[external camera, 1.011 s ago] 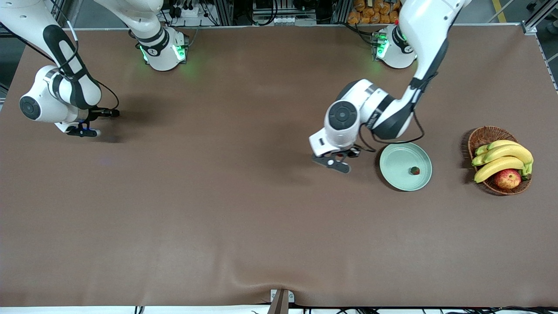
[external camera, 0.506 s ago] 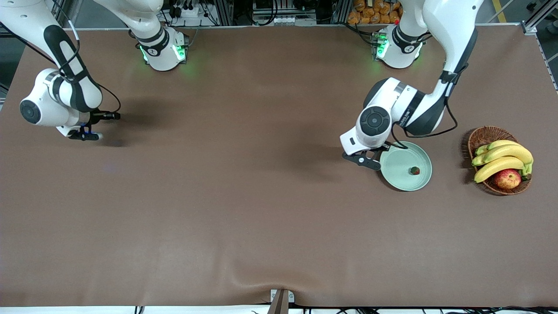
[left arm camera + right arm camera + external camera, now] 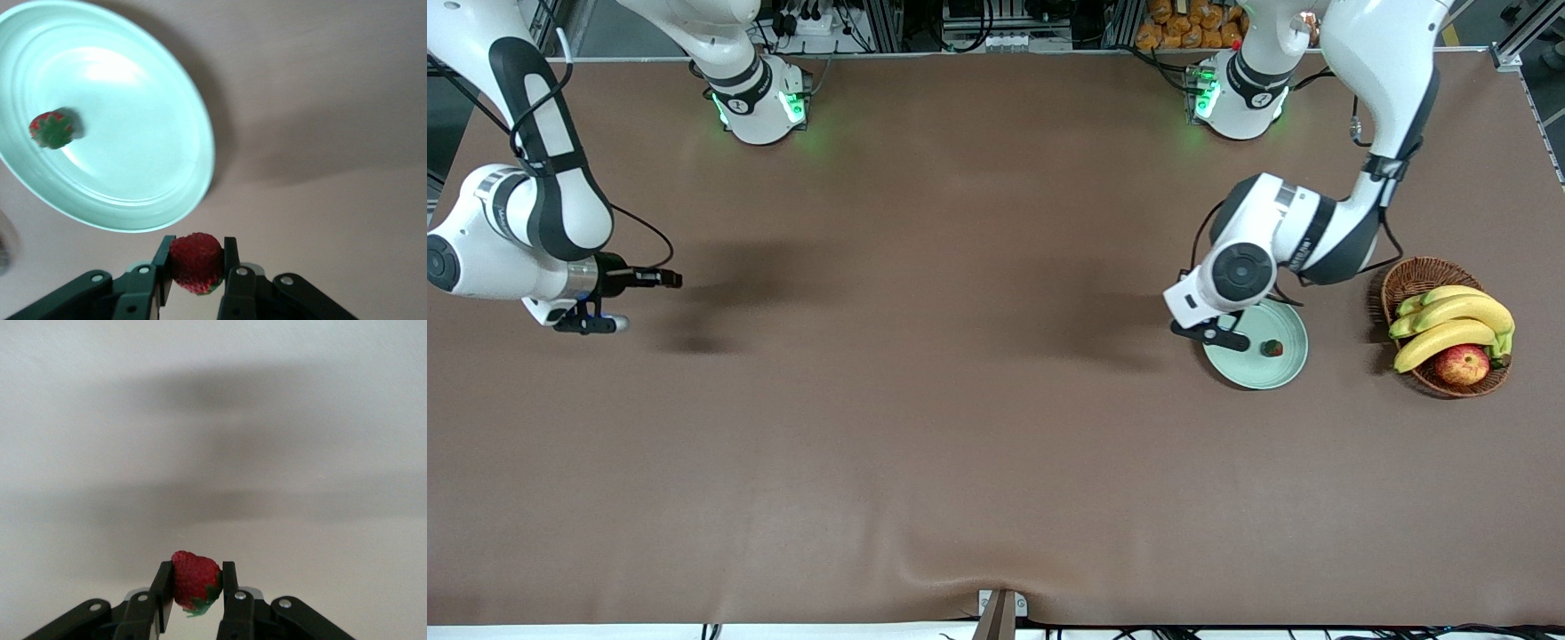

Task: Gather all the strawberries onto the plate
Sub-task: 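Lift the strawberry over the plate while the right gripper carries another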

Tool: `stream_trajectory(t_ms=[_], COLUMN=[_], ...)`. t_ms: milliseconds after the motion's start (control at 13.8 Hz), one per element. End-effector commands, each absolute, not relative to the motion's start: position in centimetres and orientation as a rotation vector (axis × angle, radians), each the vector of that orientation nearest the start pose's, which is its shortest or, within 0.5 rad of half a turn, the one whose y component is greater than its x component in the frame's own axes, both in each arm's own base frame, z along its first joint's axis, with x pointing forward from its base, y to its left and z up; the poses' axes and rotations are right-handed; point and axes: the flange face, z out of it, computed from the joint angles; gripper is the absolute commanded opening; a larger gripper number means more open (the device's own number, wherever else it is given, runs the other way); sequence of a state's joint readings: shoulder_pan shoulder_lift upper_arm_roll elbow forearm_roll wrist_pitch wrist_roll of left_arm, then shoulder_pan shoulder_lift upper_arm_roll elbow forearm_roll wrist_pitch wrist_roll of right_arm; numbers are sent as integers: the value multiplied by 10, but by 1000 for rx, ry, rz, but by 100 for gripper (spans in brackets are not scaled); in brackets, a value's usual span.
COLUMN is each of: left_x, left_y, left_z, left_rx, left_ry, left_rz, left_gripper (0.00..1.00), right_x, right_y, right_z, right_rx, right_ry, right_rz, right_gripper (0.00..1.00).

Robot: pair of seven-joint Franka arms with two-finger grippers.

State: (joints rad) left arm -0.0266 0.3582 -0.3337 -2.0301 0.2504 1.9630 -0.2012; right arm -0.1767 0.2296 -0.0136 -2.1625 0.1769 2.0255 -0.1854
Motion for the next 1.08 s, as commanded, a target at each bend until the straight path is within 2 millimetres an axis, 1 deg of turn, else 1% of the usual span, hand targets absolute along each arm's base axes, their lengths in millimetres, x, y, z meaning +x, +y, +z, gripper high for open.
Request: stream_trajectory(t_ms=[0, 72, 144, 289, 433, 578, 650, 722, 795, 867, 939, 1011], left_x=[521, 525, 527, 529, 531, 538, 537, 536, 535, 534, 534, 534], left_y=[-164, -157, -153, -153, -152, -131, -131, -132, -131, -131, -131, -131], left_z=[259, 254, 247, 241, 228, 211, 203, 200, 198, 199, 198, 197], left_rx=[-2842, -2809, -2772, -2761, -2764, -2792, -2806, -2807, -2802, -2799, -2799, -2799], left_ry=[450, 475, 510, 536, 554, 526, 531, 544, 551, 554, 554, 554], left_rz=[505, 486, 469, 445, 433, 424, 418, 402, 401, 400, 402, 404], left_gripper=[0, 0, 0, 0, 0, 0, 0, 0, 0, 0, 13, 21], right_x=[539, 548, 558, 577, 594, 609, 613, 617, 618, 618, 616, 614], right_y=[-15, 10, 40, 96, 155, 205, 229, 253, 278, 307, 336, 367], right_z=[289, 297, 304, 312, 319, 328, 329, 329, 323, 318, 307, 299], right_rx=[-2883, -2863, -2830, -2771, -2679, -2578, -2545, -2512, -2488, -2460, -2430, -2394], right_ry=[305, 366, 436, 566, 698, 817, 863, 926, 969, 1019, 1075, 1132], right_rz=[468, 454, 446, 456, 476, 493, 486, 466, 447, 420, 402, 383], right_gripper=[0, 0, 0, 0, 0, 0, 0, 0, 0, 0, 0, 0])
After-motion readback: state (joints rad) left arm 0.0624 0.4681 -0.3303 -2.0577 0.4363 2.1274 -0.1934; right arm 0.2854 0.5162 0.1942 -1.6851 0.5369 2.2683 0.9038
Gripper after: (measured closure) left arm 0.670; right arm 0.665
